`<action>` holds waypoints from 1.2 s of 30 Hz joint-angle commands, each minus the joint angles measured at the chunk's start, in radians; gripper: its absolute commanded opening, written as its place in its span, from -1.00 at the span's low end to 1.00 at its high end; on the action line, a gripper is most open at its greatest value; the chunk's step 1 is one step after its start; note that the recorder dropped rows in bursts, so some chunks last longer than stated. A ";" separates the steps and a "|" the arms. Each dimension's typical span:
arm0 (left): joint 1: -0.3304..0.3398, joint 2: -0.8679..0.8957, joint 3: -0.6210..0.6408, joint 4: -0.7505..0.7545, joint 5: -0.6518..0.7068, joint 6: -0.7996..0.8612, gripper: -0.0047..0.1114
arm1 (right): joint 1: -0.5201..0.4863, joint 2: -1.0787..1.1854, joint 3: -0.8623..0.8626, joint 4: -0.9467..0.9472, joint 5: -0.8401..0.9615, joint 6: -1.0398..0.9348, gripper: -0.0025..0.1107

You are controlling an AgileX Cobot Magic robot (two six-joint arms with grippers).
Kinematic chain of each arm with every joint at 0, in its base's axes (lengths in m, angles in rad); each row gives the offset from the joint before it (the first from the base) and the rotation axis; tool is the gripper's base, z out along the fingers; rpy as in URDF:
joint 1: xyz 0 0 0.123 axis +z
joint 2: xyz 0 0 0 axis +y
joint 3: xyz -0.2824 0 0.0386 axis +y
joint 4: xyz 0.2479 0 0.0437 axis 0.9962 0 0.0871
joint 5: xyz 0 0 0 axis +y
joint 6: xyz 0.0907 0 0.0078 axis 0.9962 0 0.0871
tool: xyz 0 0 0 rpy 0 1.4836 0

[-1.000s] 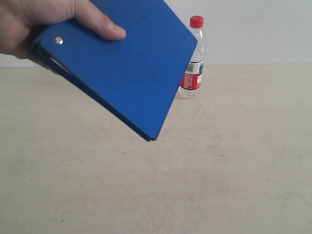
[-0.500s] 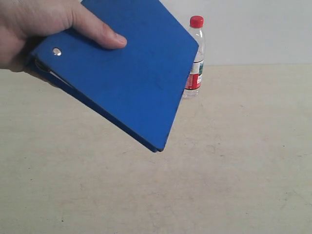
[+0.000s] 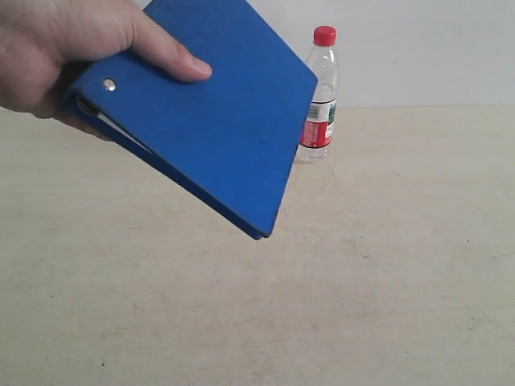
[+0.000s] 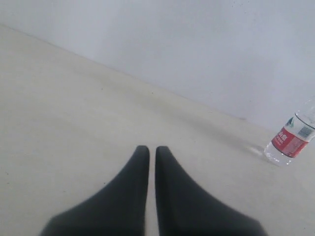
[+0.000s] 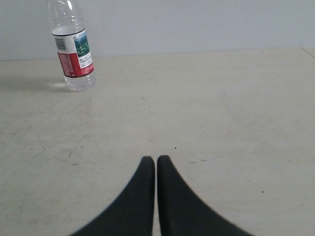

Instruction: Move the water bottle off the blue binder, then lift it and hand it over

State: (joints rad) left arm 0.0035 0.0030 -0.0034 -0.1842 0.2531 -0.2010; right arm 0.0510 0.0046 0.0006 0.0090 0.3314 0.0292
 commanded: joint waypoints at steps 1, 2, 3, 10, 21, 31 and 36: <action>-0.004 -0.003 0.003 0.047 0.053 0.016 -0.84 | 0.000 -0.005 -0.001 0.000 -0.009 -0.002 -0.96; -0.004 -0.003 0.003 0.067 0.051 0.016 -0.84 | 0.000 -0.005 -0.001 0.000 -0.009 -0.002 -0.96; -0.004 -0.003 0.003 0.078 0.051 0.016 -0.84 | 0.000 -0.005 -0.001 0.000 -0.009 -0.002 -0.96; -0.004 -0.003 0.003 0.170 0.053 0.041 -0.84 | 0.000 -0.005 -0.001 0.000 -0.009 -0.002 -0.96; -0.004 -0.003 0.003 0.129 0.043 0.132 -0.84 | 0.000 -0.005 -0.001 0.000 -0.009 -0.002 -0.96; -0.004 -0.003 0.003 0.121 0.041 0.177 -0.84 | 0.000 -0.005 -0.001 0.000 -0.009 -0.002 -0.96; -0.004 -0.003 0.003 0.121 0.041 0.177 -0.84 | 0.000 -0.005 -0.001 0.000 -0.009 -0.002 -0.96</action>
State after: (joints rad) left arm 0.0035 0.0030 -0.0034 -0.0521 0.3060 -0.0326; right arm 0.0510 0.0046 0.0006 0.0090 0.3314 0.0292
